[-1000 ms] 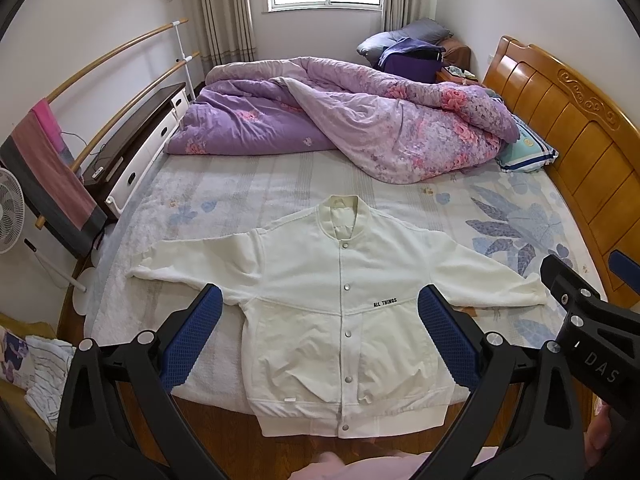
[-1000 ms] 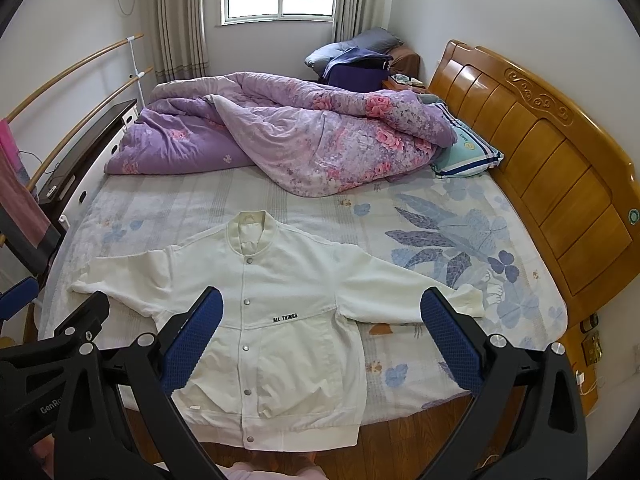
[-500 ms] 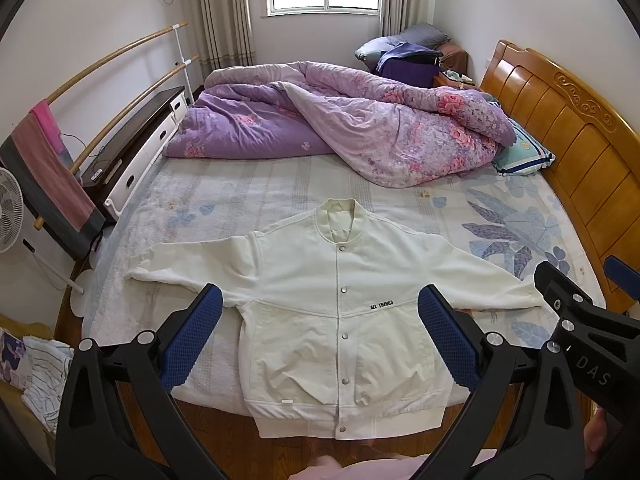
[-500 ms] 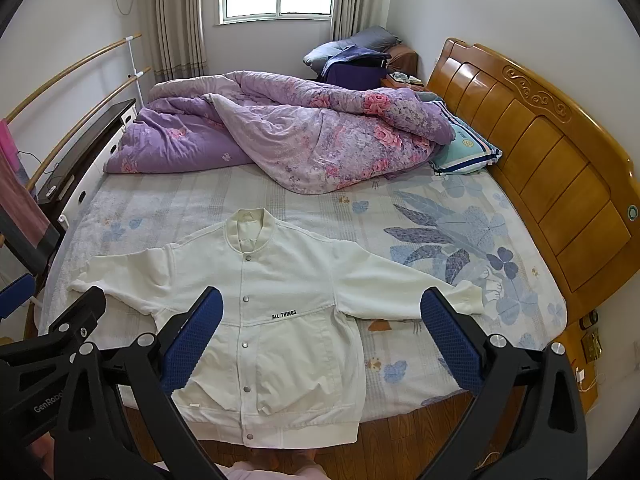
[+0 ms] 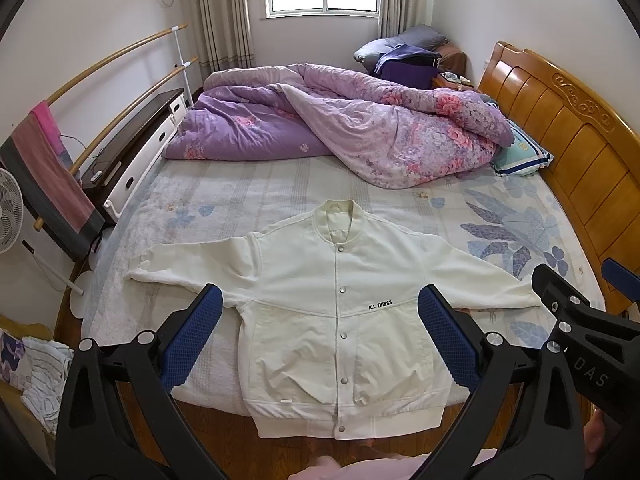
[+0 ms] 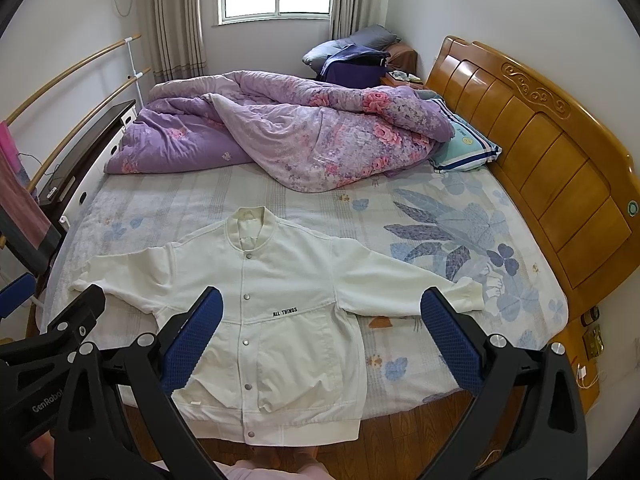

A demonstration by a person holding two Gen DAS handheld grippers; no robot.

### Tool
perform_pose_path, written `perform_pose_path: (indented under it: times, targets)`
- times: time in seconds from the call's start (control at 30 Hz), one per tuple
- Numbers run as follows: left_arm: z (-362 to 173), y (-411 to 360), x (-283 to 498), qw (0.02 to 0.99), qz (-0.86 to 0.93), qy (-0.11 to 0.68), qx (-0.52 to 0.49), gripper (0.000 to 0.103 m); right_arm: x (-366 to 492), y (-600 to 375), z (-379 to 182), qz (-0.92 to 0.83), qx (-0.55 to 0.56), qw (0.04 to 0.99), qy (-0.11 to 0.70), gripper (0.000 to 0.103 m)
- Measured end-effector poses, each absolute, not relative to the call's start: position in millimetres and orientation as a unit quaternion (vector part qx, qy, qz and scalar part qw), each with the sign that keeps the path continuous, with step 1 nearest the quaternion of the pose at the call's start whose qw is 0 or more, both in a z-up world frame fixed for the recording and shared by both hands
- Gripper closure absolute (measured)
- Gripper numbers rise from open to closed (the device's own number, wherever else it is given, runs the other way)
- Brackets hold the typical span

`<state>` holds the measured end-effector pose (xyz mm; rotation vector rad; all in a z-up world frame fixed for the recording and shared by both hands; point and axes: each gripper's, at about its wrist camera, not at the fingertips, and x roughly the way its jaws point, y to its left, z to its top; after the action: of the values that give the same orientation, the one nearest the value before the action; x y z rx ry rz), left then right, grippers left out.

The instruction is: Fold large clothes

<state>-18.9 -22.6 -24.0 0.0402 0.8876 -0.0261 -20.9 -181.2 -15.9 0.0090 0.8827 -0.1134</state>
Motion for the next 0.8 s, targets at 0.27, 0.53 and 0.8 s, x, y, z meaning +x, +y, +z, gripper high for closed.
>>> perform_pose_path:
  times: [0.27,0.53,0.8]
  targets:
    - [-20.2,-24.6,-19.1,0.902,-0.014,0.431,0.018,0.005,-23.9,-183.2,-16.1,-0.053,0.008,0.902,0.429,0.007]
    - [-14.7,-26.2,-26.8,0.902,-0.016,0.431,0.019,0.005,-28.1,-182.3,-17.4,-0.053,0.009,0.902,0.429,0.007]
    - [-13.9,-22.6,-32.1,0.9,-0.018,0.434,0.012,0.005,-32.4,-182.8,-18.9,-0.046,0.015,0.902,0.429,0.007]
